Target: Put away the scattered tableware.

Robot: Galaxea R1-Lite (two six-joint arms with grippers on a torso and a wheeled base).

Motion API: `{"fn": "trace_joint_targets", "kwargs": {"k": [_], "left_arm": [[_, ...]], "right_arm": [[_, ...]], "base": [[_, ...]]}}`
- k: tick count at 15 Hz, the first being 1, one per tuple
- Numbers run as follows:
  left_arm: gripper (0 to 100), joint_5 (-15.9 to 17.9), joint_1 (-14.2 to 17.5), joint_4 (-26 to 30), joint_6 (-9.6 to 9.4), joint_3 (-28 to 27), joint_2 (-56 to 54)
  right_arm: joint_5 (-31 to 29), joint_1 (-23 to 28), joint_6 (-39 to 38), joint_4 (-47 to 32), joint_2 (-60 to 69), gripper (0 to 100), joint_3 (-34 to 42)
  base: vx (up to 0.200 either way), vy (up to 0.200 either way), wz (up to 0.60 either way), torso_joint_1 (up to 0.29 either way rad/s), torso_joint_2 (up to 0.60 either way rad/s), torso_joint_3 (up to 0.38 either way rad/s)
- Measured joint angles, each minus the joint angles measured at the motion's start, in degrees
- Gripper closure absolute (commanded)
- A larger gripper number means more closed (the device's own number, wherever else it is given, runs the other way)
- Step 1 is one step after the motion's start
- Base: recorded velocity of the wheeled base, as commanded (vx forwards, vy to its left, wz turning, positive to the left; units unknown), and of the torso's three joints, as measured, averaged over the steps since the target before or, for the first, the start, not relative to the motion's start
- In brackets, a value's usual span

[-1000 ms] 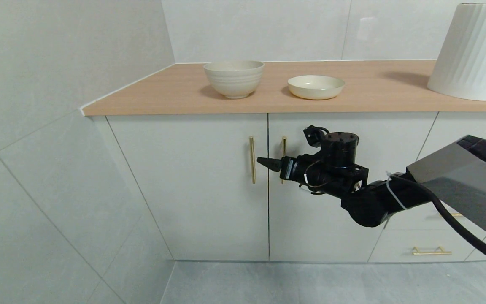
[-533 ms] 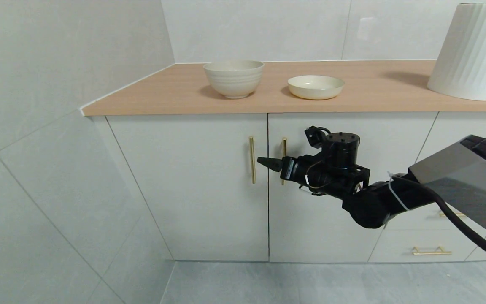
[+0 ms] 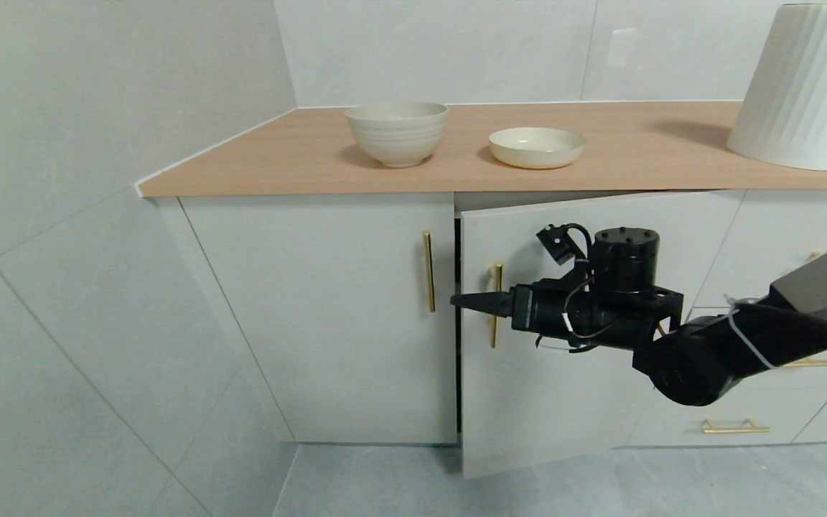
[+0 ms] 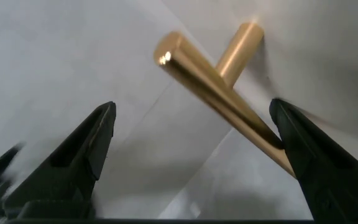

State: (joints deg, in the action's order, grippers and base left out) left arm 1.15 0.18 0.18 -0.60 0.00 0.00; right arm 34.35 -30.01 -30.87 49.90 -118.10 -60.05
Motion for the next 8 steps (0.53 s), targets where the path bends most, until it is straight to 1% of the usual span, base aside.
{"fn": "trace_joint_targets", "kwargs": {"k": [1, 2, 8], "left_arm": [[0, 0.0, -0.02, 0.0, -0.02, 0.0, 0.0], [0, 0.0, -0.02, 0.0, 0.0, 0.0, 0.0], [0, 0.05, -0.02, -0.02, 0.0, 0.0, 0.0]], "right_arm": [[2.12, 0.41, 0.02, 0.05, 1.93, 0, 2.19], [2.89, 0.66, 0.2, 0.35, 3.74, 0, 4.29], [5.74, 1.16, 0.38, 0.99, 12.46, 0, 15.82]], "base": [[0.0, 0.0, 0.0, 0.0, 0.0, 0.0], [0.0, 0.0, 0.0, 0.0, 0.0, 0.0], [0.0, 0.0, 0.0, 0.0, 0.0, 0.0]]}}
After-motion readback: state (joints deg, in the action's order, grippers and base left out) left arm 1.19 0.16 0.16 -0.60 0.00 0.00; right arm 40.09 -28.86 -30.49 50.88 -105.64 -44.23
